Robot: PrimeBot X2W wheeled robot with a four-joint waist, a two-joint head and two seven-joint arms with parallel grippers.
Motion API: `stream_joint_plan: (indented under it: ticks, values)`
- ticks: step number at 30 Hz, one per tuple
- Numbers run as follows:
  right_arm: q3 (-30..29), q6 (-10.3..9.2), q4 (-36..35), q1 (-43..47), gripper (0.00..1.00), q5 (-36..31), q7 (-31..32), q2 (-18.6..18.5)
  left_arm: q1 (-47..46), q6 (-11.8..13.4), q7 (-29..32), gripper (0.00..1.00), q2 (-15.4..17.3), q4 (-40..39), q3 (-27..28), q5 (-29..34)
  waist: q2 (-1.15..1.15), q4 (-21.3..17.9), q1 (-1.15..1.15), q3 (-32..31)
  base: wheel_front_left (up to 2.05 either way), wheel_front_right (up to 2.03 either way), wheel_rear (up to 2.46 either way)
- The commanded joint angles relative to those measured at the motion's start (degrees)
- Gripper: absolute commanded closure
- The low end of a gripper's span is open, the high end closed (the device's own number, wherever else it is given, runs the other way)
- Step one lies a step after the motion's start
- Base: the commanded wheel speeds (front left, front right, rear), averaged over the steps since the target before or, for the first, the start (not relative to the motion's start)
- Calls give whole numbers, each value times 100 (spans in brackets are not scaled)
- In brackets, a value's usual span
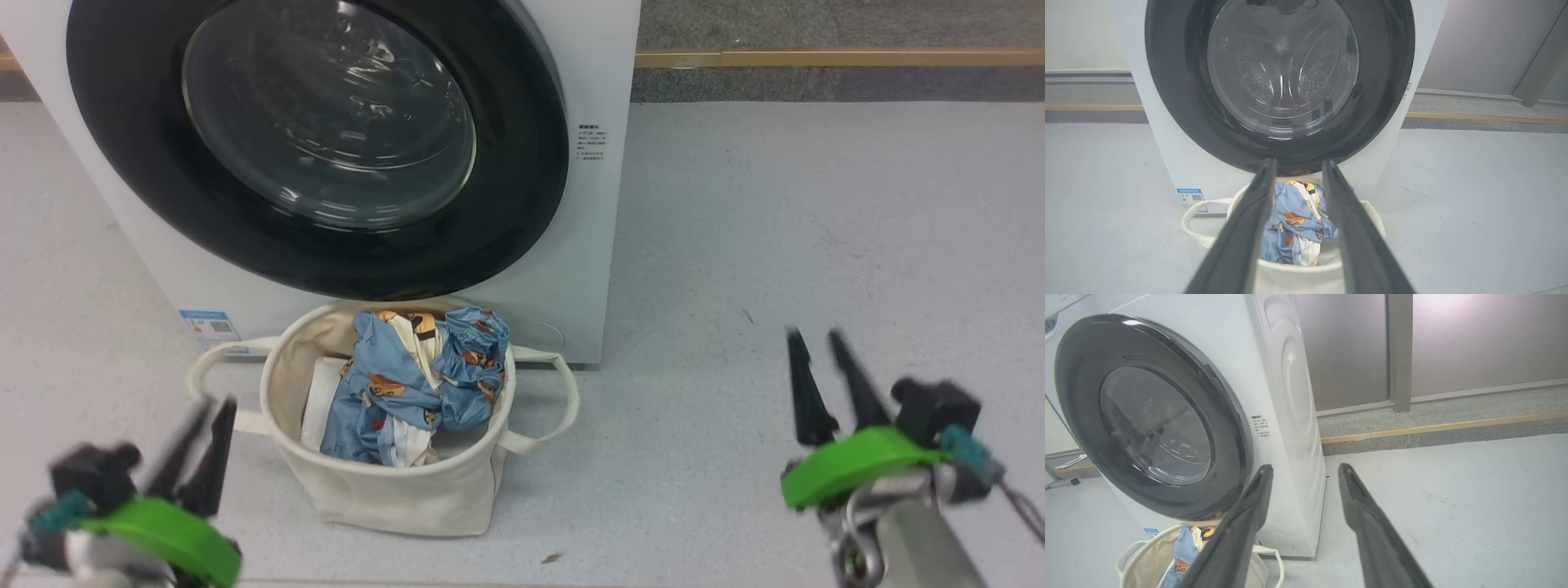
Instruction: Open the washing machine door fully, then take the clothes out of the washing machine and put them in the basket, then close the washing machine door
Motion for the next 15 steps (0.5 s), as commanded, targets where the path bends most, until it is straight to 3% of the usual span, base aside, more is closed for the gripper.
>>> stream_joint_plan:
  ticks: [1, 9, 15]
  values:
    - [-1, 0, 16, 10, 100, 2, 1, 2, 13, 0, 1, 100, -10, 10, -4, -2, 0, 0, 0, 0, 0, 0, 0]
    - [-55, 0, 123, 179, 100, 407, 133, 14, 205, -2, 108, 100, -247, 52, 65, -297, 0, 45, 13, -4, 0, 0, 0]
    - [-68, 0, 48, 231, 100, 796, 219, 14, 244, -4, 200, 100, -353, -6, 184, -576, 0, 85, 1, 15, 0, 0, 0]
